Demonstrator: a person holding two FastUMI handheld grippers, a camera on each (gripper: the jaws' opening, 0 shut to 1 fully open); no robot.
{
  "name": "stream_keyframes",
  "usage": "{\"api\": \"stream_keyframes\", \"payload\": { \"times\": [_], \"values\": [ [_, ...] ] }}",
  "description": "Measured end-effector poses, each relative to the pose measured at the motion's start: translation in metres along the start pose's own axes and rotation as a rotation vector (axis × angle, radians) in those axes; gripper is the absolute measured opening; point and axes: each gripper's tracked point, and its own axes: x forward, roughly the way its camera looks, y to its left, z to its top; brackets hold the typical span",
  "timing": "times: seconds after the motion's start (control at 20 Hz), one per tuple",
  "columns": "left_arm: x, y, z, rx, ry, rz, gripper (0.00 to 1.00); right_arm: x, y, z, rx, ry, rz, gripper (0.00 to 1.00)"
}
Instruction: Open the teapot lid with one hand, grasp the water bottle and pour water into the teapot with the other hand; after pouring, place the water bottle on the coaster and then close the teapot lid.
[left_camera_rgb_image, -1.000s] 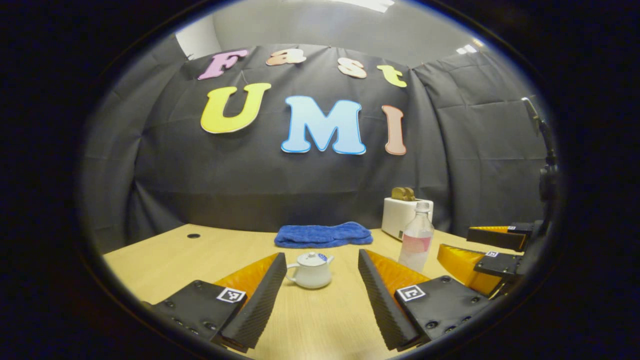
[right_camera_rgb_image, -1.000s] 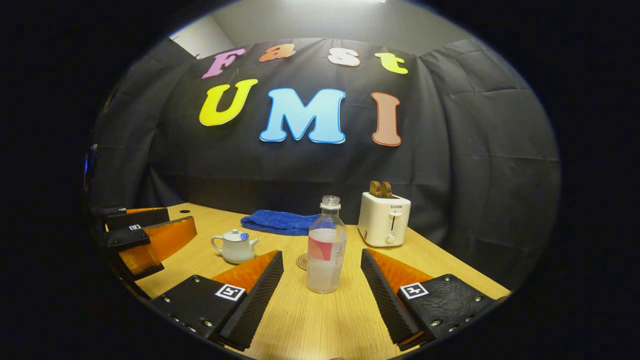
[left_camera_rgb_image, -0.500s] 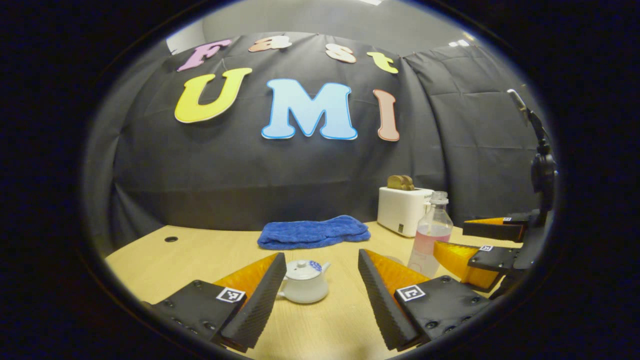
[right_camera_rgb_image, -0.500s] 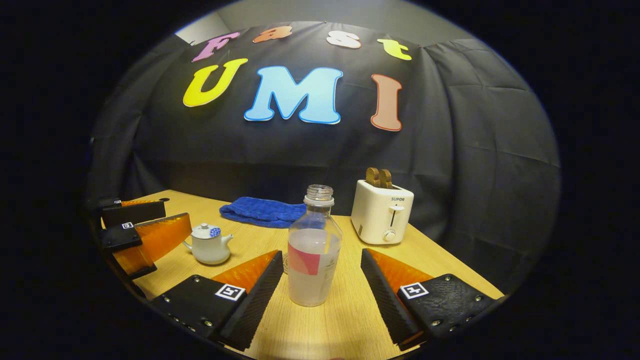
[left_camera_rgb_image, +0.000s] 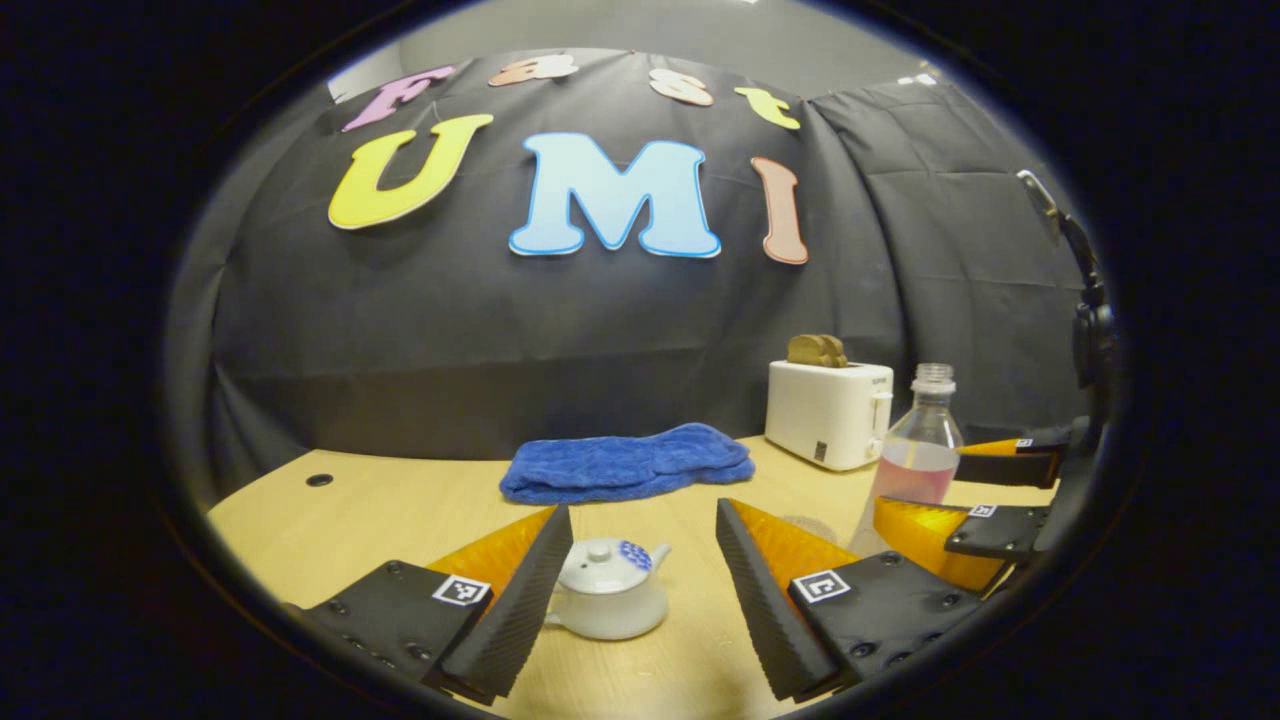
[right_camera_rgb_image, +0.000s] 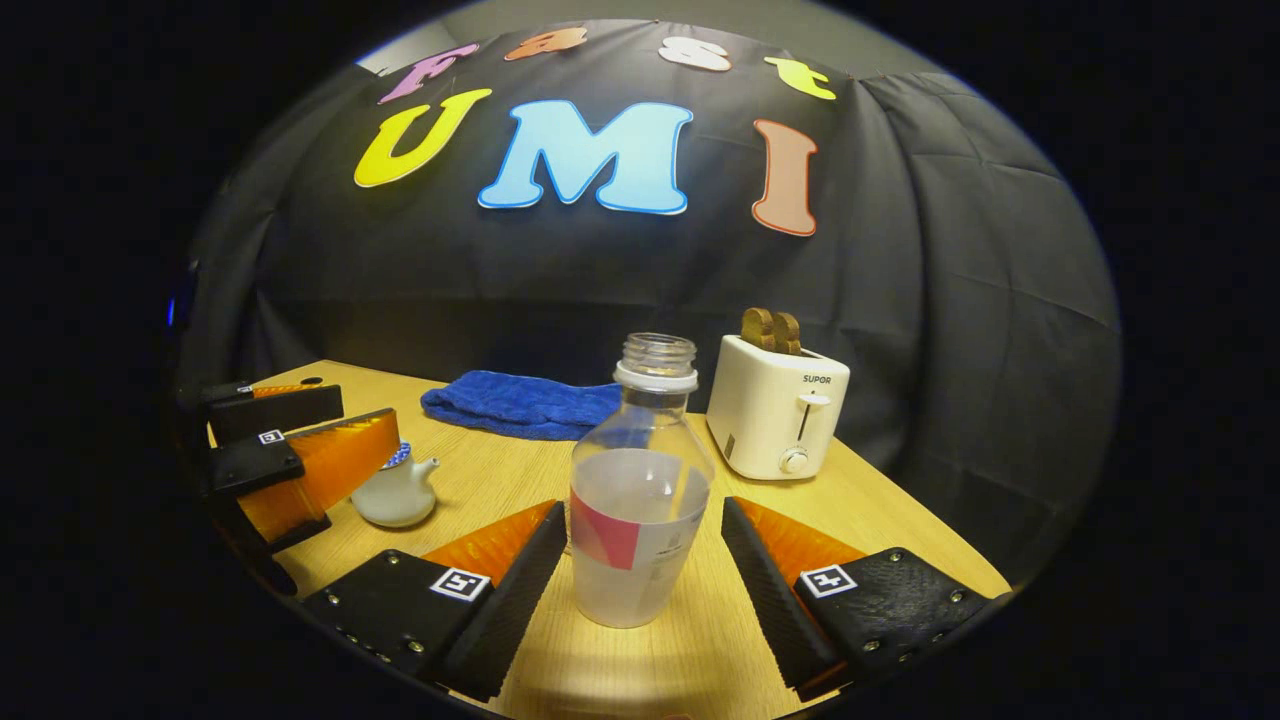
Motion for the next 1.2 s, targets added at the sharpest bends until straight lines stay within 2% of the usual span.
{"api": "stream_keyframes", "payload": {
  "times": [0.35,0.5,0.7,0.75,0.8,0.9,1.05,1.1,1.15,1.2],
  "values": [
    [0.025,0.017,-0.021,0.002,0.036,0.007,0.95,0.011,0.005,-0.021,-0.063,0.032,-0.001,0.97],
    [0.030,0.015,-0.022,0.017,0.040,0.000,0.83,0.013,0.007,-0.024,-0.030,0.054,0.028,0.97],
    [0.033,0.016,-0.026,0.029,0.053,0.003,0.77,0.016,-0.001,-0.028,-0.043,0.058,0.013,0.97],
    [0.031,0.018,-0.027,0.026,0.045,0.024,0.77,0.016,0.000,-0.028,-0.042,0.056,0.017,0.95],
    [0.030,0.021,-0.027,0.024,0.047,0.026,0.67,0.015,0.002,-0.027,-0.041,0.053,0.021,0.93],
    [0.030,0.023,-0.028,0.025,0.047,0.032,0.38,0.016,0.002,-0.024,-0.041,0.042,0.028,0.90],
    [0.035,0.023,-0.028,0.028,0.047,0.052,0.40,0.016,0.002,-0.024,-0.023,0.032,0.035,0.89],
    [0.033,0.025,-0.028,0.021,0.037,0.063,0.31,0.018,0.001,-0.024,-0.010,0.031,0.039,0.83],
    [0.032,0.024,-0.028,0.016,0.035,0.059,0.23,0.018,0.001,-0.025,0.003,0.035,0.040,0.82],
    [0.031,0.024,-0.026,0.010,0.031,0.056,0.23,0.018,0.001,-0.025,0.020,0.038,0.047,0.82]
  ]
}}
